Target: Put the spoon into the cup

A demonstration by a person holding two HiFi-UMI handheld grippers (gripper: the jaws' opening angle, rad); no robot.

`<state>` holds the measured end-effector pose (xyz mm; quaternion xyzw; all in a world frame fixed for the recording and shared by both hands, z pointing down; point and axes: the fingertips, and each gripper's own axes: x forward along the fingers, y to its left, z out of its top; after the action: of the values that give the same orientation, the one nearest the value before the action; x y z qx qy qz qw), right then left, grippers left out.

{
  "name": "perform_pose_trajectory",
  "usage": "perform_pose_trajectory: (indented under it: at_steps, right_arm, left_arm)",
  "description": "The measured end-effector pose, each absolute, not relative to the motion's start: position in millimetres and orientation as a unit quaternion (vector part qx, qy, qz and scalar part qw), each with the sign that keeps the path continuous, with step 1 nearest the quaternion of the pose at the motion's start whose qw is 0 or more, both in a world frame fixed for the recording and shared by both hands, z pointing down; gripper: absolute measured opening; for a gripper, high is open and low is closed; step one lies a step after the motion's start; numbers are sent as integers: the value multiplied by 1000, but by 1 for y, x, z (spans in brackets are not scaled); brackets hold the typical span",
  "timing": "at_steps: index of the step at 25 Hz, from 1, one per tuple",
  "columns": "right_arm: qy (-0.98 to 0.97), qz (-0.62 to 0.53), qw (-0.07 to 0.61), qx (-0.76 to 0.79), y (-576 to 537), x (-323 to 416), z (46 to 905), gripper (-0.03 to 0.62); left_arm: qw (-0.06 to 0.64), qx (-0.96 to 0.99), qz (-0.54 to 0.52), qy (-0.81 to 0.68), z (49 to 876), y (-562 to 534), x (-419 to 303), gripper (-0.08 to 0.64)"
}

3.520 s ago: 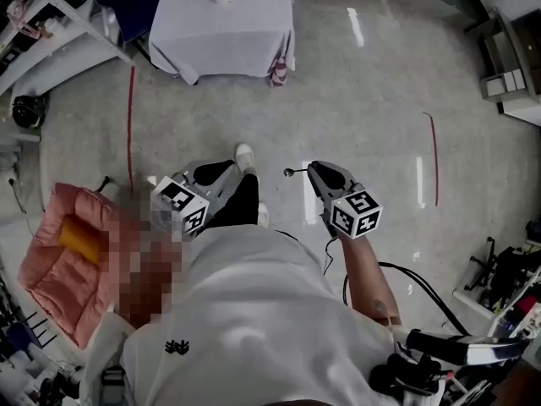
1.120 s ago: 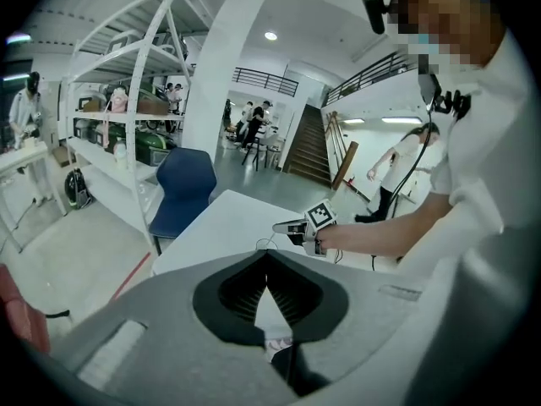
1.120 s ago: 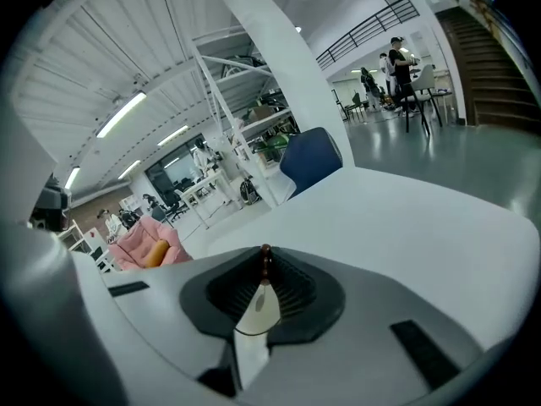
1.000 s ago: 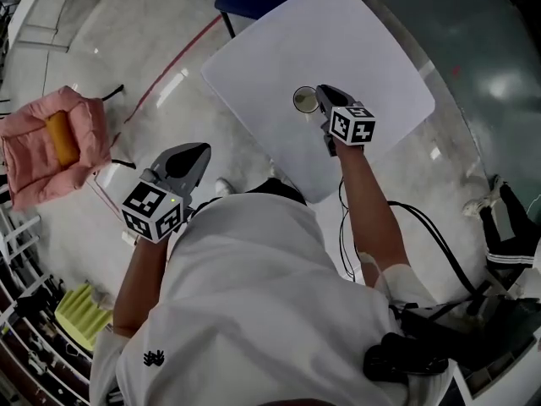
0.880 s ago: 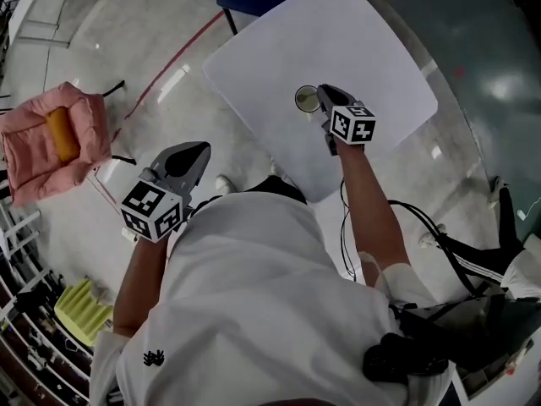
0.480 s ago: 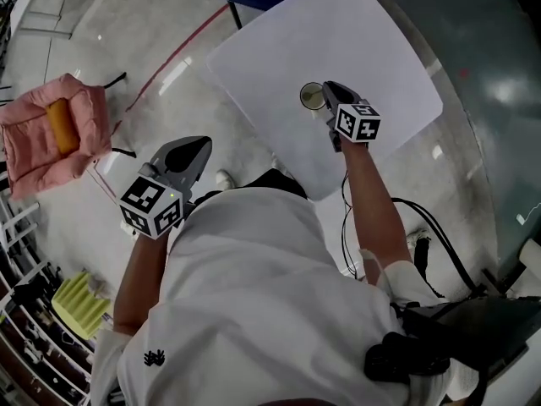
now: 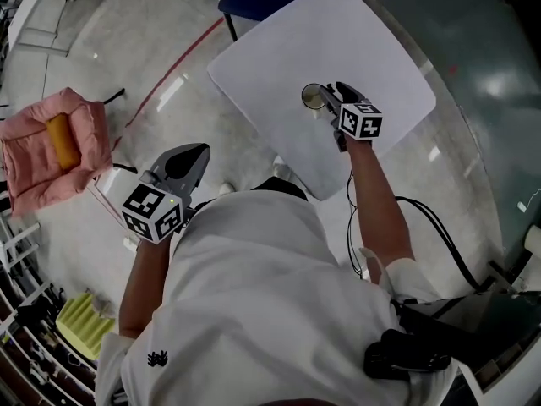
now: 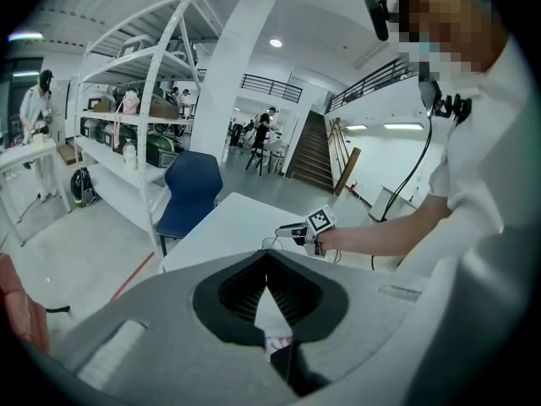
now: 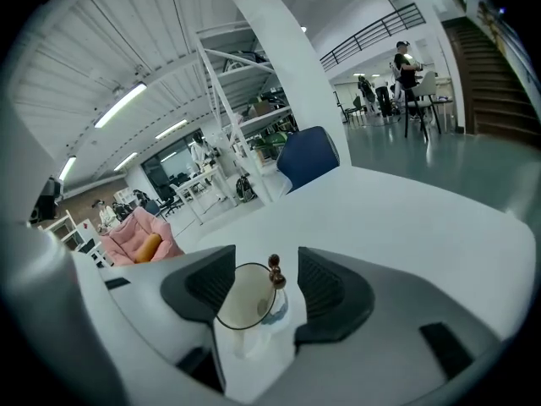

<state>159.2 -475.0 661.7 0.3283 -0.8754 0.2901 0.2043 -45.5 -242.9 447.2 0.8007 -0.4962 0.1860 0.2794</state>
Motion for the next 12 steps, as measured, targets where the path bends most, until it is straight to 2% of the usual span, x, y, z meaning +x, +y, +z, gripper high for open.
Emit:
perform_pose_trajectory:
  at_steps: [7,9,12]
  right_arm:
    - [-865,266,181,385,-437,179,615,219]
    - [-859,263,170,405,-418,182,600,164]
    - [-851,274,147,422,-377,179,581,14]
  left_arm:
    - [251,830,173,-466,433,-213,-59,10]
    - [238,836,172,-464,428,-204,-68,11]
    - [221,843,176,-457,426,-183,-80,10]
